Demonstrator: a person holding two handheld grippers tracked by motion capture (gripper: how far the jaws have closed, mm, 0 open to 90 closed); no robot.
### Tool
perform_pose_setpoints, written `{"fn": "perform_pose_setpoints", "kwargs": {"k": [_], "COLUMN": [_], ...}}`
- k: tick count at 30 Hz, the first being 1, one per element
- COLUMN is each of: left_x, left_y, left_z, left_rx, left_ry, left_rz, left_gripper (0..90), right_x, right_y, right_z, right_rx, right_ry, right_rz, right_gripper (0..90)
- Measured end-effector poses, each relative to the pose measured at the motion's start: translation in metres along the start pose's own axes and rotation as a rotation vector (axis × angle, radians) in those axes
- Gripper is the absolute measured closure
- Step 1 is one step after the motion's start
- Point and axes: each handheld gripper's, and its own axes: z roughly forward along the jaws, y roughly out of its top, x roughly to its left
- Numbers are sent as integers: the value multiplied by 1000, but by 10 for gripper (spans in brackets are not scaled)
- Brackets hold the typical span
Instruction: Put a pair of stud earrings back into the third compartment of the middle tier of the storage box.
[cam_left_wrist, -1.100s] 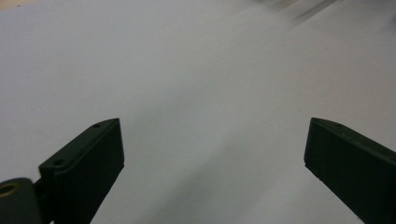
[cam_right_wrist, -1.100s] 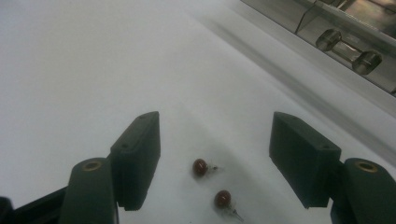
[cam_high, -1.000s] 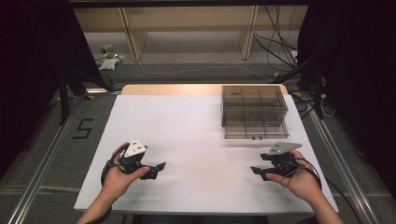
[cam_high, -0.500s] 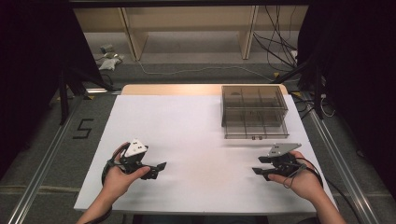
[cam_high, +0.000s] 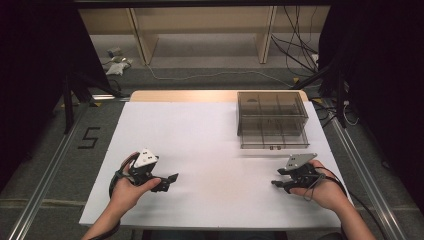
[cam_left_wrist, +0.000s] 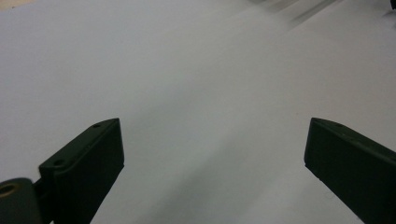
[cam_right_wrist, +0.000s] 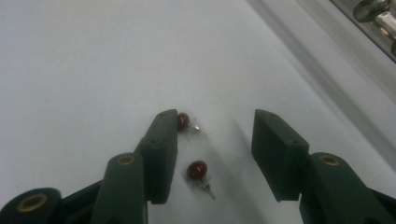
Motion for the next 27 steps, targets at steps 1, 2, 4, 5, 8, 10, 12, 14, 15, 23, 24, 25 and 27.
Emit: {"fn": "perform_pose_setpoints", "kwargs": {"k": [1,2,4,5,8,10,12,14,15,23,24,25,27], "left_x": [0,0,-1,-1,0,0,0,0,0,-1,-1,-2,-2], "left_y": [0,0,0,1,0,1,1,1,1,1,1,1,1], "left_z": [0,1,1,1,0,0,0,0,0,1,1,1,1], "left_rx": [1,0,-1,-1,-2,1,0,0,-2,-3,-4,-4,-2], "left_ry": [-1,-2,-2,-1,0,0,0,-1,-2,-5,-5,-5,-5], "left_rz": [2,0,0,0,0,2,-1,0,-3,-1,-1,-2,0], "left_gripper": [50,50,50,49,50,50,50,50,50,50,50,50,50], "right_x": [-1,0,0,0,1,1,0,0,0,-4,-5,-6,-8], "right_y": [0,0,2,3,8,10,12,13,14,11,10,10,9], "right_z": [1,1,3,3,7,9,12,13,13,14,14,15,15], "right_rx": [4,2,-5,-7,-6,1,1,2,7,-4,-9,-12,-16], "right_ry": [2,5,15,16,26,33,46,57,67,106,106,108,110], "right_rz": [-8,-5,-12,-18,-34,-45,-49,-44,-37,-7,7,15,38], "right_gripper": [515,515,516,516,522,541,556,595,617,713,738,759,785]}}
